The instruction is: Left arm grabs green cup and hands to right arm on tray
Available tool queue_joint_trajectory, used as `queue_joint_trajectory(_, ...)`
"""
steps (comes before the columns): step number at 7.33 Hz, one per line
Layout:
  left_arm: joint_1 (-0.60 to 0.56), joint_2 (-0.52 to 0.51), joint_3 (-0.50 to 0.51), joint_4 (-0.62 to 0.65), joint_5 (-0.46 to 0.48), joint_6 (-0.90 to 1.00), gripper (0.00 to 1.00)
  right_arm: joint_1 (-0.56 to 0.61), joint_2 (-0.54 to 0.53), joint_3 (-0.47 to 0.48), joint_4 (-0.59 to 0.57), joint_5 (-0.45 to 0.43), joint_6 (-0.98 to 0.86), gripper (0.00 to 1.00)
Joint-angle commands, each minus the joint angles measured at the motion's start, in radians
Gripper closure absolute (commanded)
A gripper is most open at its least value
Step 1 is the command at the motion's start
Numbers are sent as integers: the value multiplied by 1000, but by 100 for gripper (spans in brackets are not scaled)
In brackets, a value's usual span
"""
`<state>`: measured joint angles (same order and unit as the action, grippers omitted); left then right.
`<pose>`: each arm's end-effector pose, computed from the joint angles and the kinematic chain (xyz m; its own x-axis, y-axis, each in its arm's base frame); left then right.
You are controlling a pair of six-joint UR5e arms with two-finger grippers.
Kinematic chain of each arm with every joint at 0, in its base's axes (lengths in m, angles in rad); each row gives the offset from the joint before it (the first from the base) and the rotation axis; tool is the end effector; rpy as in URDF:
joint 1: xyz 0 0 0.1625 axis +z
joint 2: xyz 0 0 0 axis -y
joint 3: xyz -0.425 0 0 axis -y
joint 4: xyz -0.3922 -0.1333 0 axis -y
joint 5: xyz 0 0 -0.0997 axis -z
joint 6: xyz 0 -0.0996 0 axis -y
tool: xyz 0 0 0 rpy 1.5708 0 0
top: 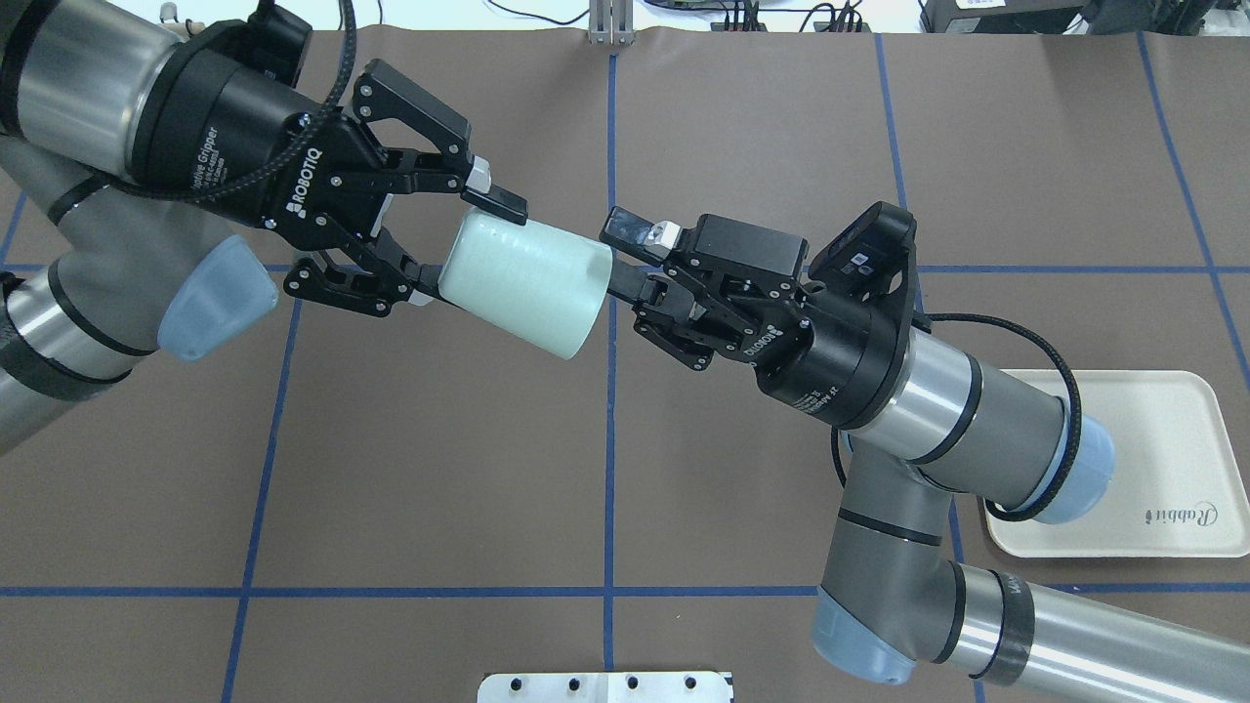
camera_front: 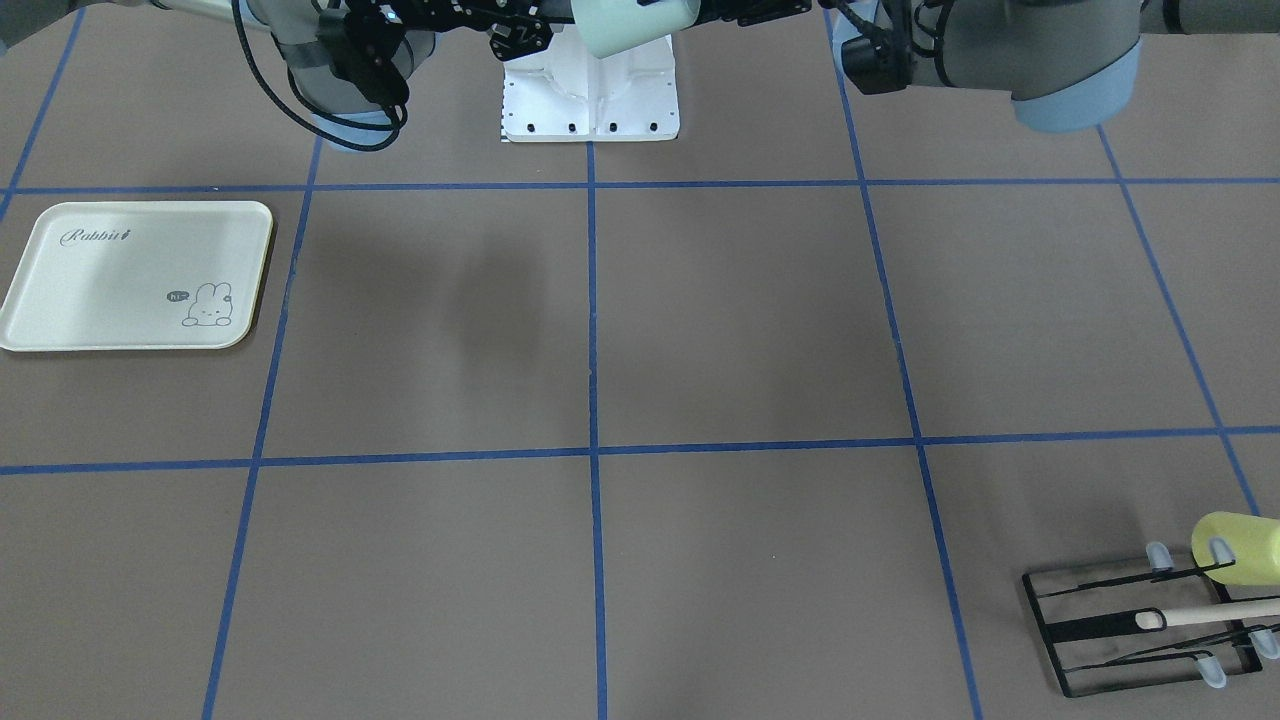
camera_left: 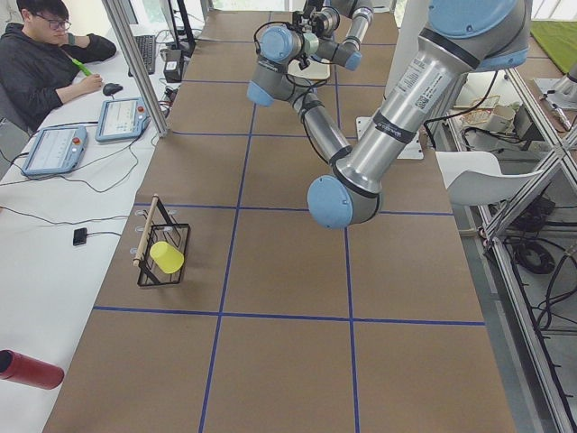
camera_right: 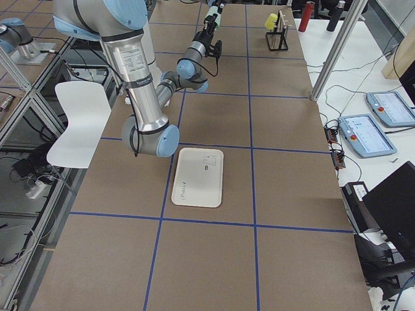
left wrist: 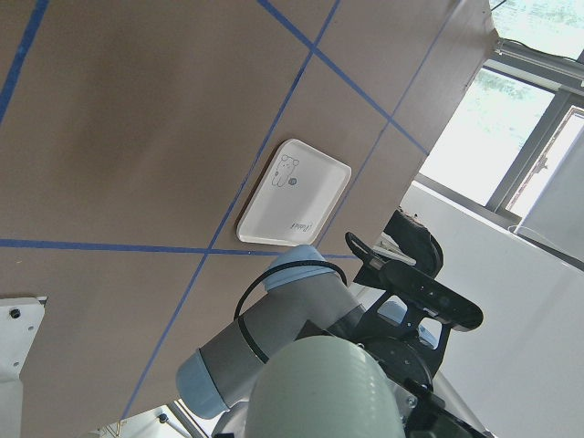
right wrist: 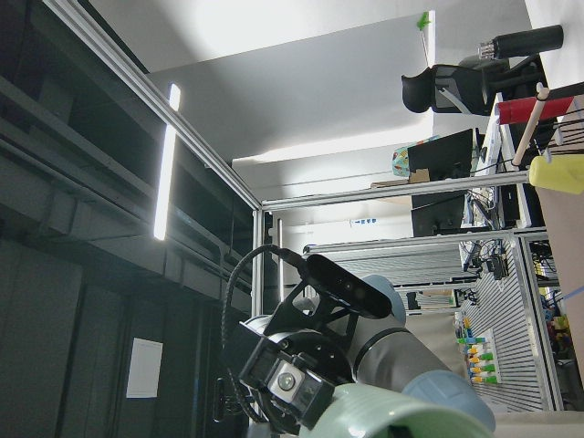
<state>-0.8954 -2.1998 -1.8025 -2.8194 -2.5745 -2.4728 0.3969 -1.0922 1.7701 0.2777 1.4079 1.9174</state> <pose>0.2745 -0.4215 0.0957 -0.1726 -0.4587 -0.8717 -0.2723 0.8727 -0.4053 -0.3817 -0.3220 0.1560 -0.8673 -0.0001 0.4978 -0.1841 0.9291 -0.3206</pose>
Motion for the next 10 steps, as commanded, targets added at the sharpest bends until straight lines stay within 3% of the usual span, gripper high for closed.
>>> queue_joint_trajectory(1, 3, 0, 0, 0, 1, 2, 100, -7, 0, 5, 0, -6, 0, 56)
queue_joint_trajectory(4, 3, 0, -1, 0, 1, 2, 100, -13, 0, 5, 0, -10, 0, 78)
queue_joint_trajectory(7, 6, 0, -1, 0, 2, 2, 100, -16, 0, 5, 0, -10, 0, 83)
queue_joint_trajectory(8, 6, 0, 0, 0, 4, 3, 100, -18, 0, 5, 0, -10, 0, 94)
queue_joint_trajectory(9, 6, 0, -1, 0, 5, 5, 99, -21, -2, 5, -2, -10, 0, 100)
queue_joint_trajectory(10, 6, 0, 0, 0, 7, 9, 61, -21, -2, 5, -2, -9, 0, 100)
